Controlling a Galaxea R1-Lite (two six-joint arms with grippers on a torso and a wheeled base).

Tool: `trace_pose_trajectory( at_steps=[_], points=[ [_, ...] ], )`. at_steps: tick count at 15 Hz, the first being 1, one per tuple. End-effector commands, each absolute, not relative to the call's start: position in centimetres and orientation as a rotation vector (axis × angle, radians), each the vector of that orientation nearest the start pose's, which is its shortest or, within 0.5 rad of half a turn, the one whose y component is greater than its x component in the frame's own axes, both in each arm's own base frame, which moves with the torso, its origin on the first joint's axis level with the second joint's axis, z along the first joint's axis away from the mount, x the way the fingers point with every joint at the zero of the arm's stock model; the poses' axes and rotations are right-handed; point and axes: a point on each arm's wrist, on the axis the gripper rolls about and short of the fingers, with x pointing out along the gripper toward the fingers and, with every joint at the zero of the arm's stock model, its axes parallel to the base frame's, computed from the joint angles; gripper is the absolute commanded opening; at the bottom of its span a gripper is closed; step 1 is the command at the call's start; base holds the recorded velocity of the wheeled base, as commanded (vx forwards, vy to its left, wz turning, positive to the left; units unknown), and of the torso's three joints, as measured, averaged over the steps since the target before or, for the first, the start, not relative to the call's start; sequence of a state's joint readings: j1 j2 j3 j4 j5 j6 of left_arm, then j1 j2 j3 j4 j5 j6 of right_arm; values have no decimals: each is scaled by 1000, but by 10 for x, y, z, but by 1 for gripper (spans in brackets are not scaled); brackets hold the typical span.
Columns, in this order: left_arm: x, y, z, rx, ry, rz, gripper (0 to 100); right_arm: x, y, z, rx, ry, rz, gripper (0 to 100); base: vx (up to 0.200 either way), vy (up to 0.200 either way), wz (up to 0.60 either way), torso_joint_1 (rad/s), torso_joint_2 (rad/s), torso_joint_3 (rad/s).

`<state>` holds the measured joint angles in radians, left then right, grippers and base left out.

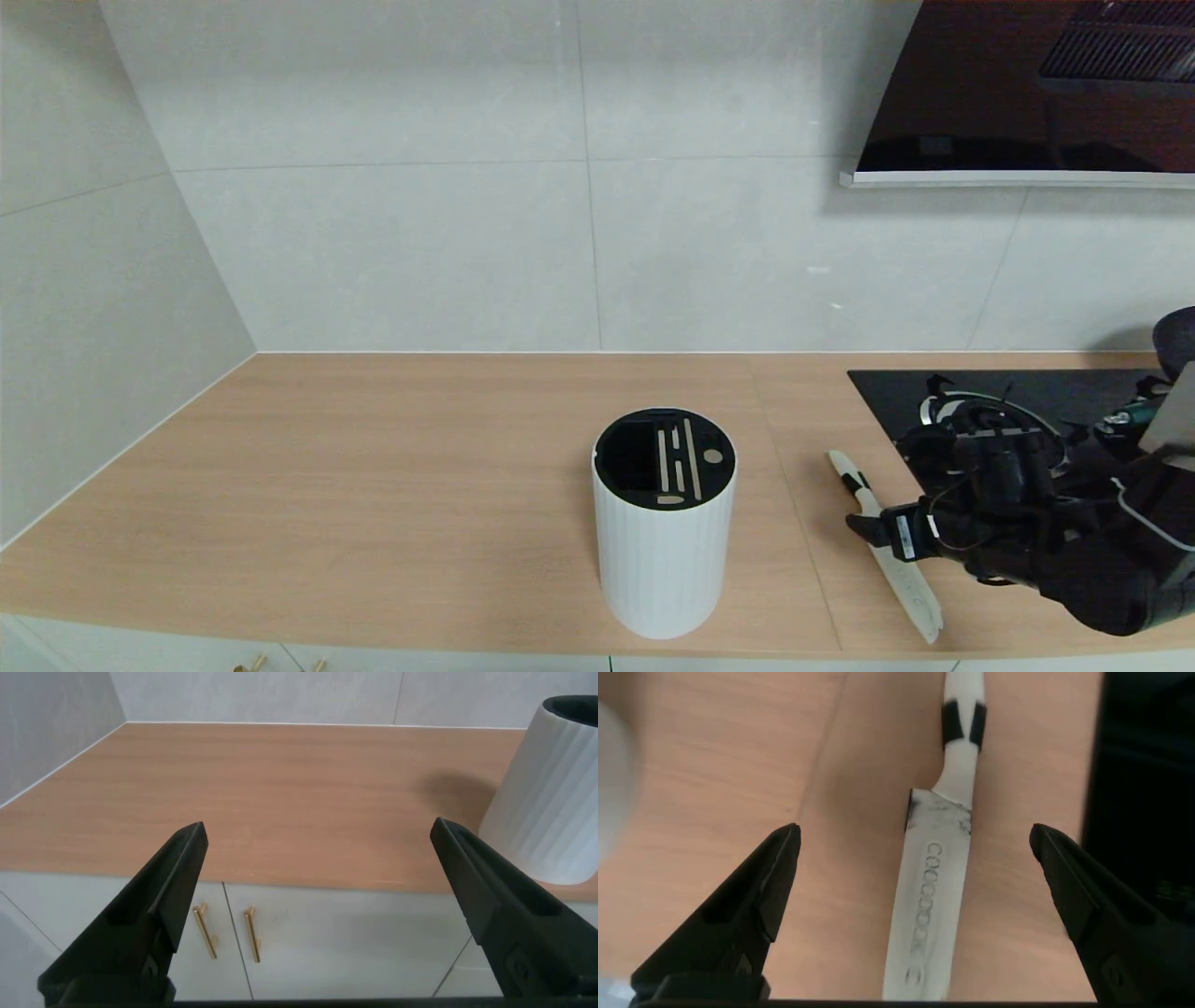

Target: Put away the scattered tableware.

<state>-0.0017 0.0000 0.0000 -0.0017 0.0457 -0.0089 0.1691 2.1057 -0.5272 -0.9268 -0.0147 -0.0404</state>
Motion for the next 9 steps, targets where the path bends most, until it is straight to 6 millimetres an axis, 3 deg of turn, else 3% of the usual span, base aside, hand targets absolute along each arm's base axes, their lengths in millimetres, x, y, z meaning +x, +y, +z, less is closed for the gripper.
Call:
trace_pose_trajectory(
  at_steps=[1, 9],
  points=[
    [-23, 1, 76, -9, -2, 44, 100, 315, 51, -4, -91, 703, 148, 100, 0, 0, 0, 0, 0, 0],
    [-23, 1, 76, -9, -3, 44, 100, 331, 48, -26, -72, 707, 125, 100, 0, 0, 0, 0, 0, 0]
  ],
)
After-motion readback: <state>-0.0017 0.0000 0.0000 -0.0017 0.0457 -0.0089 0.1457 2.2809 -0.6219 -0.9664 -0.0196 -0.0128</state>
